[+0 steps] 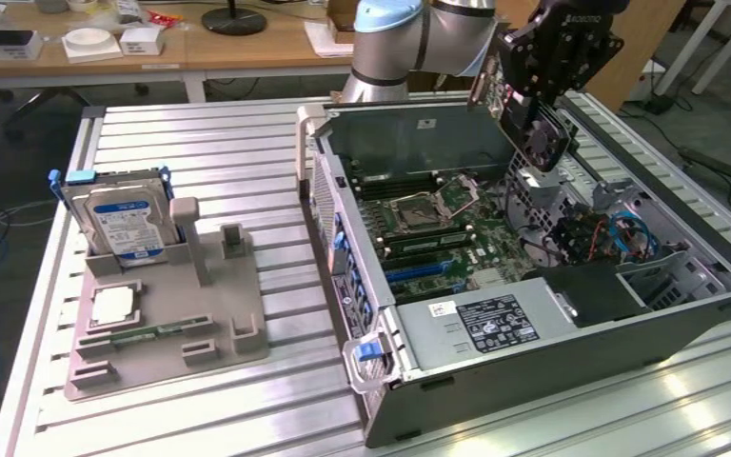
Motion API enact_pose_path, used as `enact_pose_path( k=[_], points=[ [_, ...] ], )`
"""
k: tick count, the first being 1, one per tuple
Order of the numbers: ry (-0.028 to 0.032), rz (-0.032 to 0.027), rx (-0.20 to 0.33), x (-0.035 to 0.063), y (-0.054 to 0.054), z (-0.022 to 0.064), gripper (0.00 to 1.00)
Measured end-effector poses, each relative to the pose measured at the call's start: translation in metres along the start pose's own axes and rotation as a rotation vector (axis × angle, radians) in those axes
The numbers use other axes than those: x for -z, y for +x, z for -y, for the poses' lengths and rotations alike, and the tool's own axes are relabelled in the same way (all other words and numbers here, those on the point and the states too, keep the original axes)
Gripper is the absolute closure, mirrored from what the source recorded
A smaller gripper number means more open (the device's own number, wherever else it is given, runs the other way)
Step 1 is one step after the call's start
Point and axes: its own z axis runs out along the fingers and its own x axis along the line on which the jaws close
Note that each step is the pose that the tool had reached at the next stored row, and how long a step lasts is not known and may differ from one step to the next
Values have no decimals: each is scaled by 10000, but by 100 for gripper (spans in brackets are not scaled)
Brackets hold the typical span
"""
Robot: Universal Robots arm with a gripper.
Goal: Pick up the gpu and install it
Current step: 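Insert the gpu into the slot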
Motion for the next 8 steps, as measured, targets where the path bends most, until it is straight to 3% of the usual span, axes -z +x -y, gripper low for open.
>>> enact_pose_path(
  k=[8],
  points=[
    [0, 0, 1, 0, 0, 0, 74]
  ],
)
